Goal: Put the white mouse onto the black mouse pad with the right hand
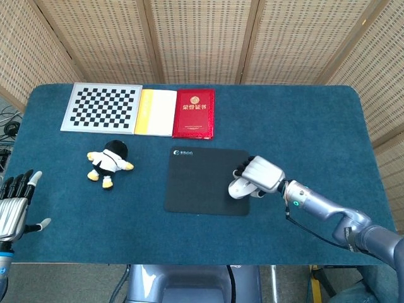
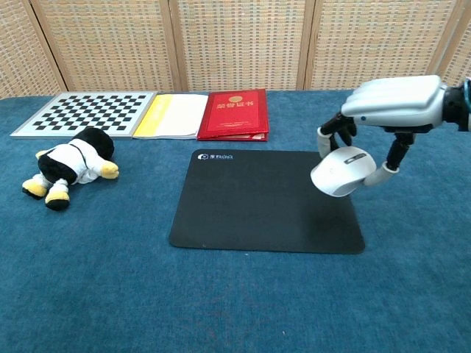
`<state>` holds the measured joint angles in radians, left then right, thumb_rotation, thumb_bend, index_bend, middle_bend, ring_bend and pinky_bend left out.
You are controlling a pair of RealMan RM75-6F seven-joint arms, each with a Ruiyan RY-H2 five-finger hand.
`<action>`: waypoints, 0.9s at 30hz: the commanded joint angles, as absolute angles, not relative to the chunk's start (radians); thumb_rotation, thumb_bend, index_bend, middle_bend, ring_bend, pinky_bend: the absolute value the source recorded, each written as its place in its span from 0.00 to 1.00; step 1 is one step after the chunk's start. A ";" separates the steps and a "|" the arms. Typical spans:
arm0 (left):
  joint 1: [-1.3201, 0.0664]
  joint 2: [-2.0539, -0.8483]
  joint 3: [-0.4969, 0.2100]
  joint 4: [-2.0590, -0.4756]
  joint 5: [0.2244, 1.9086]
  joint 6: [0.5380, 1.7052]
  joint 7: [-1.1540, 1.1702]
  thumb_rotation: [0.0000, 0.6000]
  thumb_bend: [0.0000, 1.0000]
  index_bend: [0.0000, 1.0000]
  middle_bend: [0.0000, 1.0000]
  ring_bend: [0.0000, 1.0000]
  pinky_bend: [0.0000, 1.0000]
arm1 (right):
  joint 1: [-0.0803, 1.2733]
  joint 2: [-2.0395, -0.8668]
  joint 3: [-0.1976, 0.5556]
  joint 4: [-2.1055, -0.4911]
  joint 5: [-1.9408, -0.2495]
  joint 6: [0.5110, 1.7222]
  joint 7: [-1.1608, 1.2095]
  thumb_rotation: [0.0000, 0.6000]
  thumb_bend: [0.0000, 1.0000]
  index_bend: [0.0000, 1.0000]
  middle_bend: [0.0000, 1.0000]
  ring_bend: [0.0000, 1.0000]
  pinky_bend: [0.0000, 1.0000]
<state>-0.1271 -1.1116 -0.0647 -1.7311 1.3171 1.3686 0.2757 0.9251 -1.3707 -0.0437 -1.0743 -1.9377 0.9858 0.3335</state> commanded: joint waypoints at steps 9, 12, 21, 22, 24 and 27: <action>-0.151 -1.129 -0.096 -1.697 1.219 1.327 0.289 1.00 0.00 0.00 0.00 0.00 0.00 | 1.160 -1.511 -0.146 -0.842 -2.131 0.985 0.396 1.00 1.00 0.56 0.59 0.46 0.42; -0.154 -1.129 -0.100 -1.693 1.207 1.324 0.288 1.00 0.00 0.00 0.00 0.00 0.00 | 1.178 -1.553 -0.161 -0.773 -2.131 0.985 0.418 1.00 1.00 0.56 0.59 0.46 0.42; -0.164 -1.132 -0.104 -1.681 1.179 1.310 0.289 1.00 0.00 0.00 0.00 0.00 0.00 | 1.227 -1.668 -0.219 -0.579 -2.155 1.014 0.412 1.00 1.00 0.56 0.59 0.45 0.42; -0.164 -1.132 -0.105 -1.681 1.178 1.310 0.290 1.00 0.00 0.00 0.00 0.00 0.00 | 1.230 -1.674 -0.224 -0.570 -2.157 1.017 0.414 1.00 1.00 0.56 0.59 0.45 0.42; -0.166 -1.133 -0.105 -1.680 1.174 1.308 0.291 1.00 0.00 0.00 0.00 0.00 0.00 | 1.236 -1.688 -0.234 -0.548 -2.153 1.024 0.425 1.00 1.00 0.56 0.58 0.43 0.42; -0.168 -1.134 -0.106 -1.678 1.166 1.307 0.292 1.00 0.00 0.00 0.00 0.00 0.00 | 1.246 -1.706 -0.245 -0.524 -2.145 1.030 0.439 1.00 1.00 0.56 0.56 0.41 0.42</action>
